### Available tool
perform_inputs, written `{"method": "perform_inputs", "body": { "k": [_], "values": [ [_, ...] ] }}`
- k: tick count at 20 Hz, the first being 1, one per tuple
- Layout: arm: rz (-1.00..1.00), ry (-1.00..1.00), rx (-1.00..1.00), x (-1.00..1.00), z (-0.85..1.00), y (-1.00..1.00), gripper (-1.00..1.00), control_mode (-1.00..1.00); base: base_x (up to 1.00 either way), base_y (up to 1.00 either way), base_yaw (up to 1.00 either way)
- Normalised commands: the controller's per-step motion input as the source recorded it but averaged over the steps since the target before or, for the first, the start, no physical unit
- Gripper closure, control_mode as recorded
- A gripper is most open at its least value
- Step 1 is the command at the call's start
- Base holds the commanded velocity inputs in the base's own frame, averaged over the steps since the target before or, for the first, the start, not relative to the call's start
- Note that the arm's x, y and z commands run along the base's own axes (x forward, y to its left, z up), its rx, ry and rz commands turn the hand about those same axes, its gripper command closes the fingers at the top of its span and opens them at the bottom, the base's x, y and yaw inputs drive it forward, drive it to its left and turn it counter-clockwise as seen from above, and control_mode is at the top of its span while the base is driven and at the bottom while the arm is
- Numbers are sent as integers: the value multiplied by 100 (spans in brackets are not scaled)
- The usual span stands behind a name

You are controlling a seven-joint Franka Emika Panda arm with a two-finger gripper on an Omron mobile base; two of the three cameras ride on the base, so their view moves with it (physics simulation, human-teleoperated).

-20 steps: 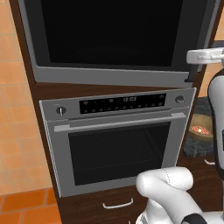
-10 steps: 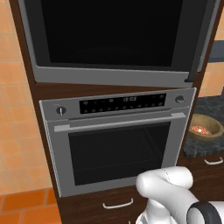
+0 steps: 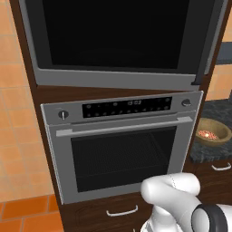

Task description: Open the microwave, place the bowl with waffle inside the microwave, then close the microwave door and turn it on.

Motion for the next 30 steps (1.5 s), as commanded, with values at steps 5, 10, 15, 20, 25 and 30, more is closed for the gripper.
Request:
{"method": "perform_inputs", "body": {
  "k": [5, 10, 15, 20, 25, 30],
  "values": [
    [-12, 0, 79, 6, -65, 0, -100, -100, 0, 0, 0],
    [14, 4, 64, 45, -6, 0, -100, -100, 0, 0, 0],
    [24, -9, 38, 31, 1, 0, -100, -100, 0, 0, 0],
    [13, -6, 10, 15, 0, 8, -100, -100, 0, 0, 0],
    [0, 0, 0, 44, 0, 19, -100, -100, 0, 0, 0],
    [0, 0, 0, 45, -2, 1, -100, -100, 0, 0, 0]
  ]
}}
